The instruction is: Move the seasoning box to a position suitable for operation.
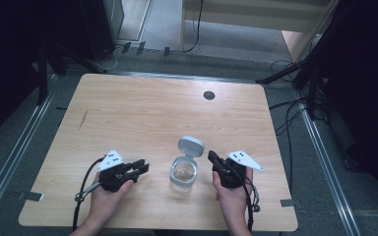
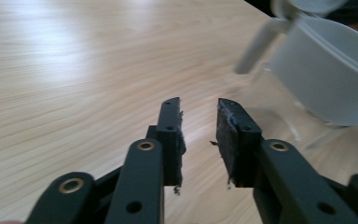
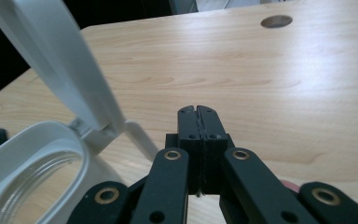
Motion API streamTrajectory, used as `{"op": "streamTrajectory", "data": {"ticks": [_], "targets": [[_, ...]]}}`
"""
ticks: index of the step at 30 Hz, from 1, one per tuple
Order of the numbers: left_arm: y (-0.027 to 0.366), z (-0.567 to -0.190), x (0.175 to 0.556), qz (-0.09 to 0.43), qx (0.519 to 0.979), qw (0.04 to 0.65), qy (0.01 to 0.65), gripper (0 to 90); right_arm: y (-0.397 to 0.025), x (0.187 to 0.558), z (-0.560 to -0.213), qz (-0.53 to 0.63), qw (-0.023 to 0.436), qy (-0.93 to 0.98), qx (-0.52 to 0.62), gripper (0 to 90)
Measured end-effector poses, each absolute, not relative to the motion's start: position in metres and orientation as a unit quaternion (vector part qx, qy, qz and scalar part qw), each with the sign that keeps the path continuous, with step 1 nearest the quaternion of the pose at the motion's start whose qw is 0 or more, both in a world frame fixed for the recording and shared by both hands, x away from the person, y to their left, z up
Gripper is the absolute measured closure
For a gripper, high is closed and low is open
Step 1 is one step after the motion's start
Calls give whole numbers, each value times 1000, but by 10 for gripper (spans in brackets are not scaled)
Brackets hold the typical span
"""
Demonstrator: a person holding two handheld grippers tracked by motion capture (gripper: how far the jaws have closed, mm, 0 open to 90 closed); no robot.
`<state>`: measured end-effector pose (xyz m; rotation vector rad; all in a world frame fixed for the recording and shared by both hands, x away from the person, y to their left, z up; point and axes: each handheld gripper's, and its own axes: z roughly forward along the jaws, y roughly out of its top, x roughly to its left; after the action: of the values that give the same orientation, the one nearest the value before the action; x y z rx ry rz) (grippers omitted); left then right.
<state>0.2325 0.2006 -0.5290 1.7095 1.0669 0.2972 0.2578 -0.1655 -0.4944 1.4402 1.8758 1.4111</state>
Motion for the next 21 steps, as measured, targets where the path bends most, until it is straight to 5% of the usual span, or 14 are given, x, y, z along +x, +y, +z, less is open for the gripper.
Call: {"op": "streamTrajectory", "data": {"ticks": [5,9,14,21], "targets": [[255,-537,226,160,671,522,502,365,-170,267,-489,503,186,679,502,900],[293,-540,218,176,649,522,525,212,-168,272,-484,512,184,682,489,900],[328,-542,208,195,643,524,524,134,-167,279,-475,520,181,685,477,900],[349,-548,207,171,611,538,554,134,-164,287,-463,529,170,688,468,900]]}}
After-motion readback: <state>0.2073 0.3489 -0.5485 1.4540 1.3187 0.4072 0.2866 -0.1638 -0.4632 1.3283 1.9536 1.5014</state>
